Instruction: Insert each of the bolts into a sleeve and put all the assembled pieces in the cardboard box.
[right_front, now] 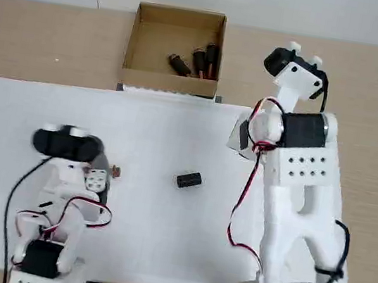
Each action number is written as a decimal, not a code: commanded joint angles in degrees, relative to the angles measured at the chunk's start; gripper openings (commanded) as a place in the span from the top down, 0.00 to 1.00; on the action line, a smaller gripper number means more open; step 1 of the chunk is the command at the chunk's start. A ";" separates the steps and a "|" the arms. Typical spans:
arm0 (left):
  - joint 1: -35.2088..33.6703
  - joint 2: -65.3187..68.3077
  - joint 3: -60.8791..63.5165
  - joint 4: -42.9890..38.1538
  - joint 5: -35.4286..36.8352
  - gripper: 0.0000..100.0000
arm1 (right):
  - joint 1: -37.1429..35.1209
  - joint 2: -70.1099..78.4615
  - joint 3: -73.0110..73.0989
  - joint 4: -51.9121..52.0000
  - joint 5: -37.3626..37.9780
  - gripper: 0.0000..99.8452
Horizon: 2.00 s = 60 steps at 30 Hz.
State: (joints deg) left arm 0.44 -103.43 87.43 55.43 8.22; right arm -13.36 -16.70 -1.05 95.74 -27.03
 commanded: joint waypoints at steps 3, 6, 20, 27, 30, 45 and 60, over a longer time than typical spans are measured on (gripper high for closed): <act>-0.53 0.09 -11.12 7.47 1.23 0.99 | 1.36 -6.81 8.00 -2.07 -0.62 1.00; -0.53 3.25 -15.78 10.11 1.32 0.99 | 1.36 -10.77 14.59 -4.26 -0.62 1.00; -0.53 44.31 -46.81 19.78 13.89 0.99 | 1.36 -33.71 36.31 -12.62 0.53 1.00; -3.25 55.91 -54.46 20.13 24.35 0.99 | 1.36 -41.63 40.26 -12.62 4.84 1.00; -5.80 60.92 -56.13 20.40 27.87 0.99 | 1.36 -43.65 41.76 -12.62 5.36 1.00; -10.81 86.15 -68.18 29.36 41.49 0.99 | 1.45 -51.91 55.03 -20.09 6.95 1.00; -11.16 97.76 -72.31 29.01 43.08 0.90 | 1.36 -56.04 58.02 -21.23 7.03 1.00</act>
State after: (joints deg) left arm -10.37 -6.02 17.54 84.35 50.95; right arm -12.31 -72.00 57.32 75.69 -20.44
